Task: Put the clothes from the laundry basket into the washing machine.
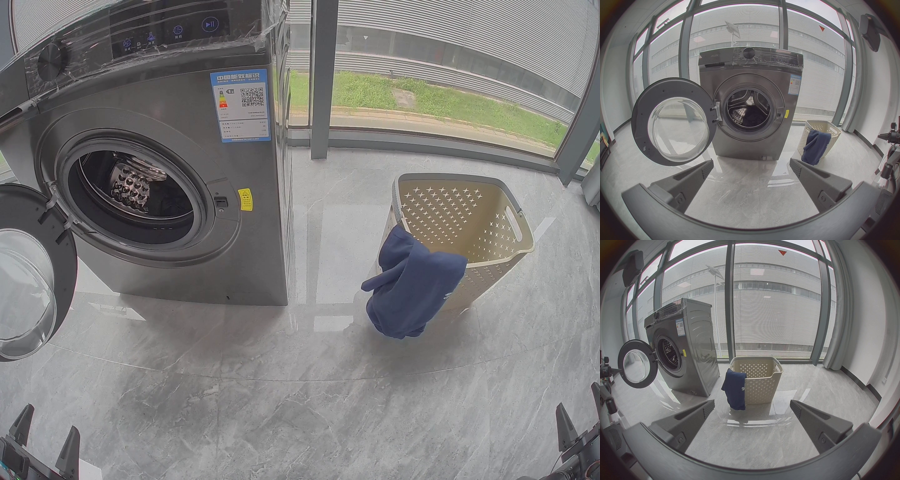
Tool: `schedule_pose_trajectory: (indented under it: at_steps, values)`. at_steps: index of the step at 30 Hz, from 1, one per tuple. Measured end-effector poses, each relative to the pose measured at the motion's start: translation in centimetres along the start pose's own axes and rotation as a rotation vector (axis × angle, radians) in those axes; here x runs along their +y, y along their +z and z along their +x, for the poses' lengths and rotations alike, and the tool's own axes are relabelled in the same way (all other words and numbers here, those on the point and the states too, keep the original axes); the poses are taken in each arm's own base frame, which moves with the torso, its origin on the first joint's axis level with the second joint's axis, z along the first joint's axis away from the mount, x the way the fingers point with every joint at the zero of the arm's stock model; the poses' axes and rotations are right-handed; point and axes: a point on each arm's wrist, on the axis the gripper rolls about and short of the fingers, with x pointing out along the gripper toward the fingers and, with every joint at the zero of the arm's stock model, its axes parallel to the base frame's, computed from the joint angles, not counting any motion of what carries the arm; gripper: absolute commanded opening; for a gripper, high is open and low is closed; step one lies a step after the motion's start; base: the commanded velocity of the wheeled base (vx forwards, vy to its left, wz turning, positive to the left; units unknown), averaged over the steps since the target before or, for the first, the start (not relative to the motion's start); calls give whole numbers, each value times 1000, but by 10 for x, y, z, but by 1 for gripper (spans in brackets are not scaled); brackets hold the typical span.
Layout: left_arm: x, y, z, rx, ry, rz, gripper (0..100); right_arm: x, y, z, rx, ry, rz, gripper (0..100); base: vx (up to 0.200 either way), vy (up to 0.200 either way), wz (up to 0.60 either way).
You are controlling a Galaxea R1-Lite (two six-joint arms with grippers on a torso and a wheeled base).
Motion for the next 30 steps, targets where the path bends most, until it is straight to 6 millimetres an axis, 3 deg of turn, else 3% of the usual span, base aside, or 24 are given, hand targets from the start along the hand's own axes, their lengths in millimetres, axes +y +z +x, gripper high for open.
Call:
schedule_pose_trajectory:
  at_steps: [13, 25, 30]
  values:
    - [0, 0, 0, 0, 1, 1, 100, 0, 0, 0, 0, 0, 0, 100, 0, -200, 0]
    - [0, 0, 0, 0, 0, 1, 100, 0, 0, 0, 0, 1, 0, 100, 0, 0, 0]
    - [0, 0, 0, 1, 0, 1, 100, 0, 0, 0, 1, 0, 0, 100, 0, -200, 0]
